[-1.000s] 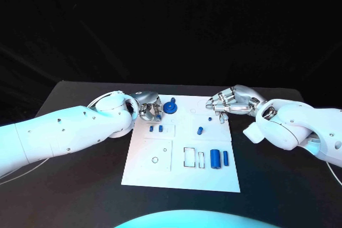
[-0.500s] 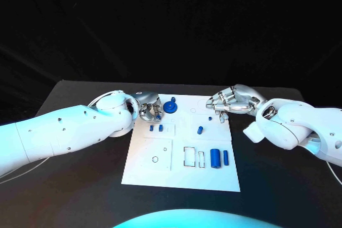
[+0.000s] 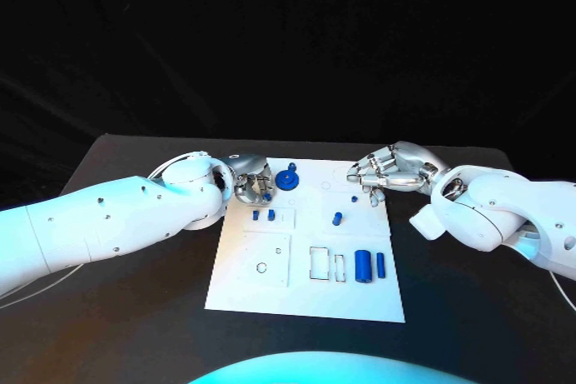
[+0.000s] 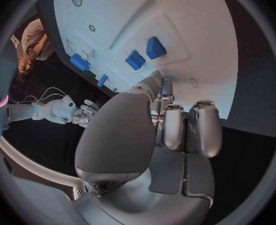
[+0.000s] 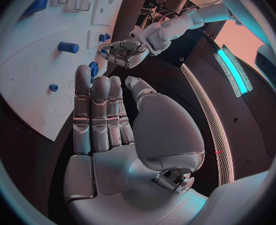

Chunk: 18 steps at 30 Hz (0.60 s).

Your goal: Assemble the parts on the task board

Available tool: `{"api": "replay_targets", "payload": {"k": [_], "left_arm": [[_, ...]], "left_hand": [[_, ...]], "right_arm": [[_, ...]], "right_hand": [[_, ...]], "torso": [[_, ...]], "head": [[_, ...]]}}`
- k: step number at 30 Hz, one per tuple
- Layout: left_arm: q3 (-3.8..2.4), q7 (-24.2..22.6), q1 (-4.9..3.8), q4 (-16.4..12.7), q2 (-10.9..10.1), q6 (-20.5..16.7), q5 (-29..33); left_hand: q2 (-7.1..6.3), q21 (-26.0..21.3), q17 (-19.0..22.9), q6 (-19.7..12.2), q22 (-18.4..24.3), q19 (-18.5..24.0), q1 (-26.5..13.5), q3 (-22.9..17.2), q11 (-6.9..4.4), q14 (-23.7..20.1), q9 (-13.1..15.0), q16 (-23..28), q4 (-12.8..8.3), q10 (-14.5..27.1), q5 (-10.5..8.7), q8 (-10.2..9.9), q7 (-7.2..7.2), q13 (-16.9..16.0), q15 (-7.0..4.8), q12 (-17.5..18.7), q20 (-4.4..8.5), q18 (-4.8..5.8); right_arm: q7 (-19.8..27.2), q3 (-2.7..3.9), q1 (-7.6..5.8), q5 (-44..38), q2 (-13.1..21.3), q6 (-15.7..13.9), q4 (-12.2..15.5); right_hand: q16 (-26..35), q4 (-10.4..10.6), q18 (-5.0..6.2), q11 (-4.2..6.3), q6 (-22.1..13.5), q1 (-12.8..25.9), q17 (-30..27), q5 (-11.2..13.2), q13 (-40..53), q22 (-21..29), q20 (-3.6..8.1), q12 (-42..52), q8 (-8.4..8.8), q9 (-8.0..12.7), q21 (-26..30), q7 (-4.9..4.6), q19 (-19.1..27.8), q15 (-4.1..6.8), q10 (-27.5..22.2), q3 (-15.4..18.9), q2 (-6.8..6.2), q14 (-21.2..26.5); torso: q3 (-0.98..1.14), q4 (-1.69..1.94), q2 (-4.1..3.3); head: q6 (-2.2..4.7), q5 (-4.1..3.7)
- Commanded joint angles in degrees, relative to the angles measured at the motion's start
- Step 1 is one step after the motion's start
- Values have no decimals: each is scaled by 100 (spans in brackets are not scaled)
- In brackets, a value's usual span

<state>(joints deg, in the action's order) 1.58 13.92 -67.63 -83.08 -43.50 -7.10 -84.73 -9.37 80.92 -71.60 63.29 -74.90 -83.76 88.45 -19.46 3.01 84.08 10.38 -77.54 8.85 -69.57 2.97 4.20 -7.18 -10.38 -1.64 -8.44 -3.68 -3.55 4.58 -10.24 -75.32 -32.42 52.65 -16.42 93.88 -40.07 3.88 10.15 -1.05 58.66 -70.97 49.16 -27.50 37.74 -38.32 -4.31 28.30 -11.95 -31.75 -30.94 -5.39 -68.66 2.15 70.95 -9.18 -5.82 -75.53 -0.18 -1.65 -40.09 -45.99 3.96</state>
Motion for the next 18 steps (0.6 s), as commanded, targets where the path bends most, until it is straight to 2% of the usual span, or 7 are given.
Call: {"api": "replay_targets", "payload": {"k": [1,18], "left_arm": [[-1,-76,-1,-1,7,105,42],[-1,-61,-1,20,-10,122,63]], "left_hand": [[-29,16,20,-82,-334,-100,-50,-50,46,165,-26,20,1,37,-18,-46,-9,11,52,43,-7,71],[-85,-9,59,-227,-302,-77,-103,-120,73,153,-90,34,-2,100,-18,-73,-33,33,76,129,-31,61]], "right_arm": [[54,1,5,-44,-6,52,2],[53,1,9,-45,-6,44,-13]], "right_hand": [[10,21,25,-5,-29,-28,7,-29,7,-8,12,-4,-32,-6,-25,-9,36,-5,-37,-25,40,21],[20,21,26,-5,-31,-32,0,-29,10,-11,11,-5,-34,-13,-27,-8,38,-5,-36,-31,44,24]], "torso": [[1,-1,0],[0,-2,1]], "head": [[2,2],[-5,-1]]}}
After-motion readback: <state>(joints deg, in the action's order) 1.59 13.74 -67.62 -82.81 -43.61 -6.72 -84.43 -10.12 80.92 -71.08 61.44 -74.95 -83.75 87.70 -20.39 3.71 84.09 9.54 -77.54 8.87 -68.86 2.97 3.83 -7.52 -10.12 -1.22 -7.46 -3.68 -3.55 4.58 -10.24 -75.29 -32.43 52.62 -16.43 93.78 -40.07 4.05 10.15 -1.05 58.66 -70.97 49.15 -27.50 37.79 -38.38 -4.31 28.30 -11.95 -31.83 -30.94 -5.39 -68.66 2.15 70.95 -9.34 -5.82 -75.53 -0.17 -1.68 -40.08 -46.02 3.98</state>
